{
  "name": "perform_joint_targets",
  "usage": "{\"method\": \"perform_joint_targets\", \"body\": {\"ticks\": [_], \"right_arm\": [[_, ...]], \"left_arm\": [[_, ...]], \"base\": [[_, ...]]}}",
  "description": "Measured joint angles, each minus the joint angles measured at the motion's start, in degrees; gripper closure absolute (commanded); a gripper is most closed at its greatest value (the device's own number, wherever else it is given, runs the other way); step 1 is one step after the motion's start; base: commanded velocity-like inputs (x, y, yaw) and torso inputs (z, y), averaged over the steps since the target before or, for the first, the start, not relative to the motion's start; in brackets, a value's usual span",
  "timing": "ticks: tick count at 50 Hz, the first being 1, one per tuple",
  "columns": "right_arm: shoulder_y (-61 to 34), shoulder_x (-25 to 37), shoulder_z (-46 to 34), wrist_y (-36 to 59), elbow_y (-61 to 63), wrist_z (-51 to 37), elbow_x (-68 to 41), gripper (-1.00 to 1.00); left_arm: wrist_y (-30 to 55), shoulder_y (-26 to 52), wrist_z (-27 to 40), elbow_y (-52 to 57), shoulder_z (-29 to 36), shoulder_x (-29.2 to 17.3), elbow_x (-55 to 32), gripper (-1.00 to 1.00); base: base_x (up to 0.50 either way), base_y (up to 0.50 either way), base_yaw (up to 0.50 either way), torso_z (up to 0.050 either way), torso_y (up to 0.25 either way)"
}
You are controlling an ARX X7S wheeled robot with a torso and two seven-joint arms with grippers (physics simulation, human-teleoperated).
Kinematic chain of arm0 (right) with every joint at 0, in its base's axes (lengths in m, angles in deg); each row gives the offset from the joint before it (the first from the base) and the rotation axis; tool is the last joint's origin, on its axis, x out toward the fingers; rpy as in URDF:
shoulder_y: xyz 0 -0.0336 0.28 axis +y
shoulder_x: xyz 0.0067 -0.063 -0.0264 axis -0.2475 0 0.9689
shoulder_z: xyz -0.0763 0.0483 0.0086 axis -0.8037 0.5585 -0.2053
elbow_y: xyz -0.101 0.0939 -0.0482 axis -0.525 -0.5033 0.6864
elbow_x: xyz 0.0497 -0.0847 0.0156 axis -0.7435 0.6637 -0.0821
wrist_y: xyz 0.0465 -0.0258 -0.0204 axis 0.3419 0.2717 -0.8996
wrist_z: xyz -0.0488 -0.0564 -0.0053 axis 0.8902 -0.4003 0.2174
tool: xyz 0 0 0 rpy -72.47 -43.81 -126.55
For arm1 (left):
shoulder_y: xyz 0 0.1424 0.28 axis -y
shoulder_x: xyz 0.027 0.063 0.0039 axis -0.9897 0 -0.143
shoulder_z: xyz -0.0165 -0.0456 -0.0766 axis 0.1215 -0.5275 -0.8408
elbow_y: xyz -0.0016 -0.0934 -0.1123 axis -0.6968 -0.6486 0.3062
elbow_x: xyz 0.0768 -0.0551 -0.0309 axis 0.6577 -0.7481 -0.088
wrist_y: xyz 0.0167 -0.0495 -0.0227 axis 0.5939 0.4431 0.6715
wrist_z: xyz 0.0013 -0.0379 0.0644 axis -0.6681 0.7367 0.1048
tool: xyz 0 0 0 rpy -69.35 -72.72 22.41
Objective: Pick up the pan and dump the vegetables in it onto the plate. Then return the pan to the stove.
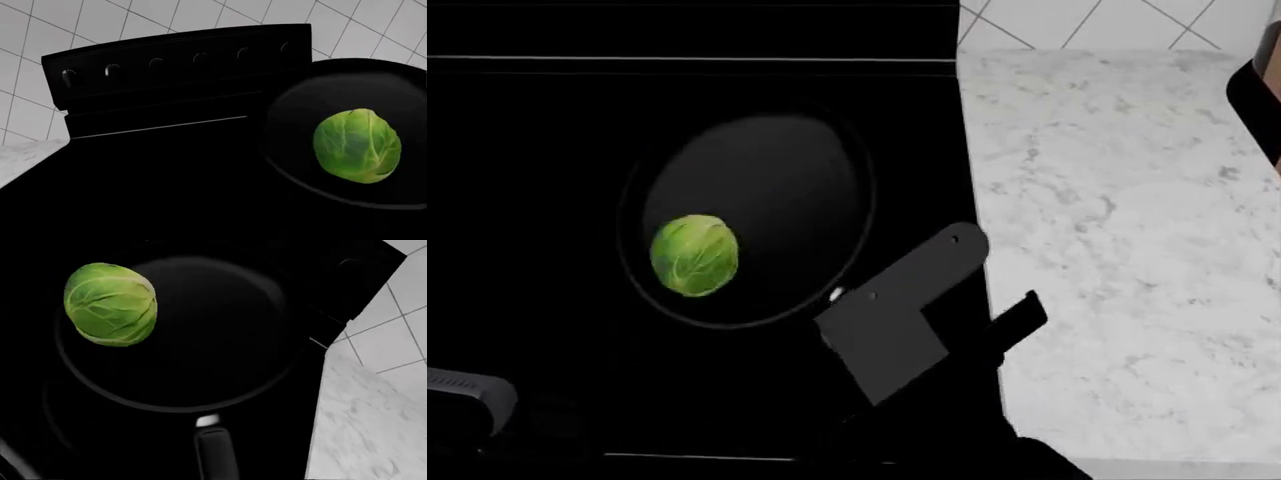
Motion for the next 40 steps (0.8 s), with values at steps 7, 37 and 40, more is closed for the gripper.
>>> {"method": "perform_joint_targets", "body": {"ticks": [7,37,40], "right_arm": [[-2.16,-1.03,4.36,3.01,3.55,-2.89,1.02,1.0],[-1.5,-4.92,13.8,5.05,2.41,-3.12,-2.05,1.0],[-1.67,-4.98,13.75,5.12,2.46,-3.21,-2.26,1.0]], "left_arm": [[0.45,0.16,0.27,0.54,0.07,-0.18,-0.25,-1.0],[1.05,0.22,1.3,2.02,-0.27,-1.17,-1.2,-1.0],[1.45,0.37,1.43,2.54,-0.4,-1.34,-1.34,-1.0]], "base": [[0.0,0.0,0.0,0.0,0.0],[0.0,0.28,0.0,0.001,0.002],[0.0,0.5,0.0,0.0,0.004]]}}
